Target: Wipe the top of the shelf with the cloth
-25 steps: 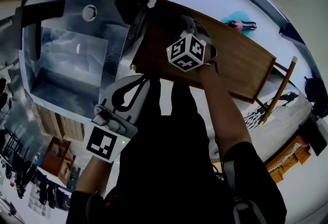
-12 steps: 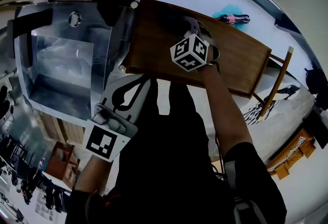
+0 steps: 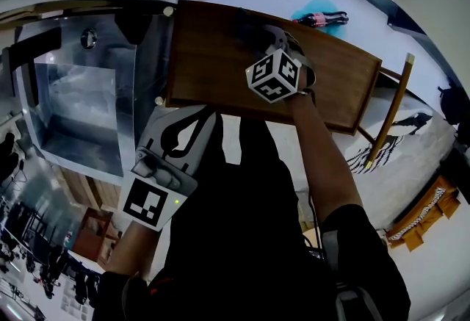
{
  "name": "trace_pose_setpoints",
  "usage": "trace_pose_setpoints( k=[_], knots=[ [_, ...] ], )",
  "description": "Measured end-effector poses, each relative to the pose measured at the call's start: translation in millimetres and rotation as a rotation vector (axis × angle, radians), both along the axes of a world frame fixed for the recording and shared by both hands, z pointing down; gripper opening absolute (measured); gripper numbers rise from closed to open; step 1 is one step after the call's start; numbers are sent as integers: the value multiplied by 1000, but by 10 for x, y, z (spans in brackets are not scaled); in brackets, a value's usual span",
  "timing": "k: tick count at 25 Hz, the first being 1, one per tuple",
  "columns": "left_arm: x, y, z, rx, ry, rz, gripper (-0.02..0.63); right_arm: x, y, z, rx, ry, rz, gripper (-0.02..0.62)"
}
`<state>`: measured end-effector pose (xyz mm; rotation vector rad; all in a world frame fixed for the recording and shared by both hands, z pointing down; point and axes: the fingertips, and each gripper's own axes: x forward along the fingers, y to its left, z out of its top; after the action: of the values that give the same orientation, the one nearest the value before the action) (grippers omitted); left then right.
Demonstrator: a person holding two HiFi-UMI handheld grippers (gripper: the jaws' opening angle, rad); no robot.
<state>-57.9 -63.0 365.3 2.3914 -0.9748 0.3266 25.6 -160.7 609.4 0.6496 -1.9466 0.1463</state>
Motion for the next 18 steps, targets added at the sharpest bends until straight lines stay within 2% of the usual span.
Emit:
trace_pose_setpoints(
  k=[18],
  knots=[
    [828, -5, -23, 9, 4, 92, 21, 1086, 150, 31, -19, 29, 112, 49]
  ],
)
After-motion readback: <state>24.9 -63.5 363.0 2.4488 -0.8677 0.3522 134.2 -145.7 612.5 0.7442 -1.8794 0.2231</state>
